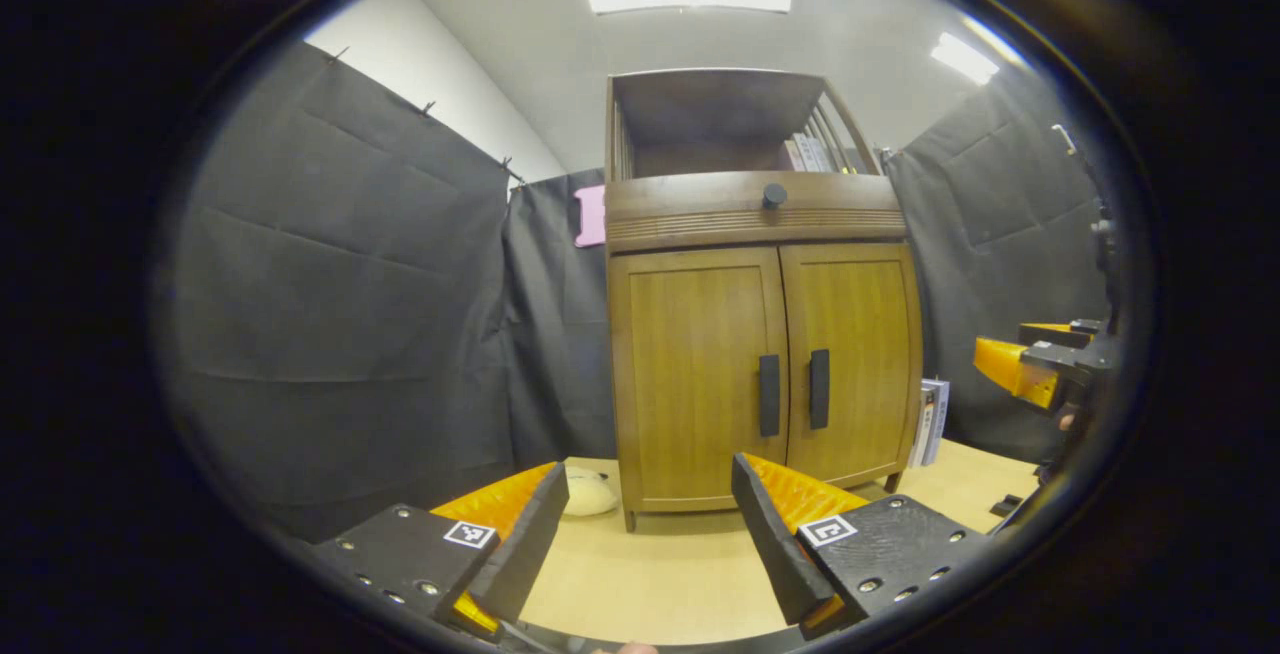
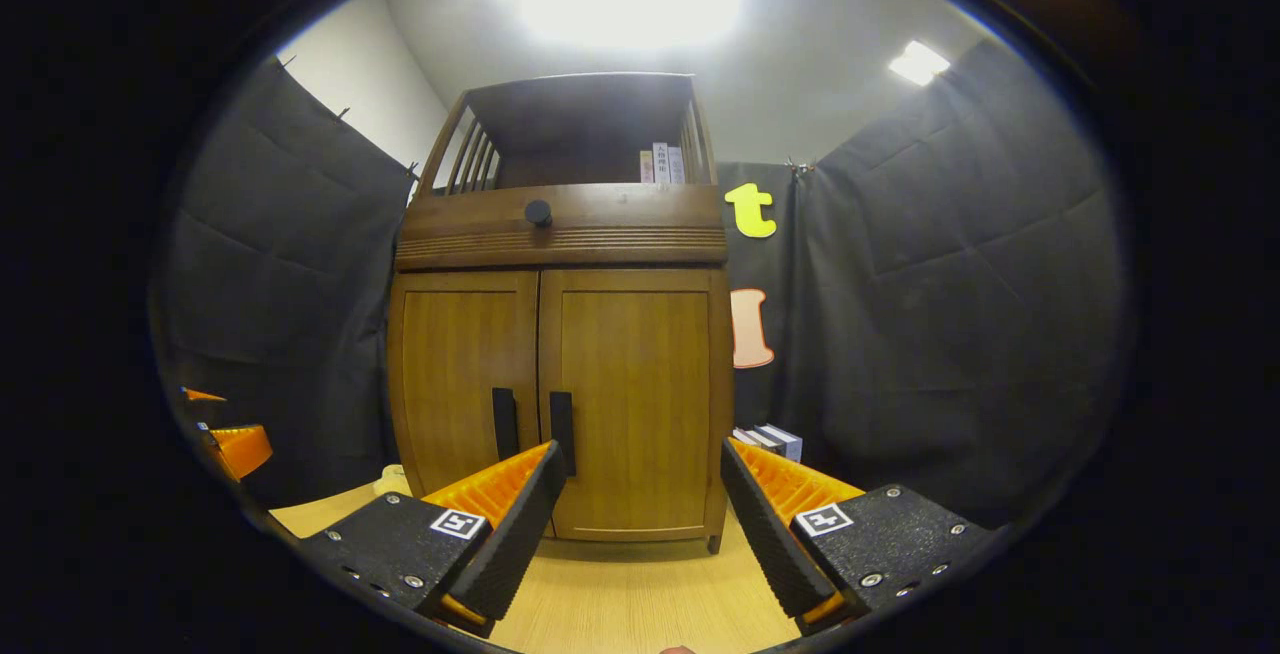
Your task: Open the right door of the double-door shoe cabinet with the right hand, and open the left door with the left hand.
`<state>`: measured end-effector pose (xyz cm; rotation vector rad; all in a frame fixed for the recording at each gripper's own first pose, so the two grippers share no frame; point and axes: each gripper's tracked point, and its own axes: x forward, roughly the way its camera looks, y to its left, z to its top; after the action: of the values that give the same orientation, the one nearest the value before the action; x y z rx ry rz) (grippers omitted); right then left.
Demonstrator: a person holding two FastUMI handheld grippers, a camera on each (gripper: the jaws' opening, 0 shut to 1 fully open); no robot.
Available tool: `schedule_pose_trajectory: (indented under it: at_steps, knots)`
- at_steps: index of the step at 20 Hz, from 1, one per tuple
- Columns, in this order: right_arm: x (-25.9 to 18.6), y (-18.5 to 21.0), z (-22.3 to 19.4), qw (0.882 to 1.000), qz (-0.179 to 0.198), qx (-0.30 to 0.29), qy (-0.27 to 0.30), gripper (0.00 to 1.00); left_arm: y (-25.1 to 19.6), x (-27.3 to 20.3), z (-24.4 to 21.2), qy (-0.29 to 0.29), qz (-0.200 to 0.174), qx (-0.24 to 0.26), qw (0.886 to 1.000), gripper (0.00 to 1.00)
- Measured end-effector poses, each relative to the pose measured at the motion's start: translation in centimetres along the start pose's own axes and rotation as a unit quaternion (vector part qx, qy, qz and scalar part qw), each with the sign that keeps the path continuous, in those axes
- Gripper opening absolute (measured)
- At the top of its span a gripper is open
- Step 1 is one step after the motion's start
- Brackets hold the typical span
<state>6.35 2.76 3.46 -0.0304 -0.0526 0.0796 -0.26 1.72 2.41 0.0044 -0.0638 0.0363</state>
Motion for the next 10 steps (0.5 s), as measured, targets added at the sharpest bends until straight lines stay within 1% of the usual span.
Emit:
schedule_pose_trajectory:
  at_steps: [5, 10]
  knots:
    - [4.0, 0.5, 0.4, 1.0, 0.008, 0.001, -0.007, 0.96, 1.5, -0.1, 0.3, -0.003, 0.02, 0.004, 1.0, 0.97]
    - [8.1, 1.4, 0.2, 1.0, 0.016, 0.005, -0.014, 0.96, 2.8, -0.3, -0.3, 0.01, 0.049, 0.006, 0.999, 0.99]
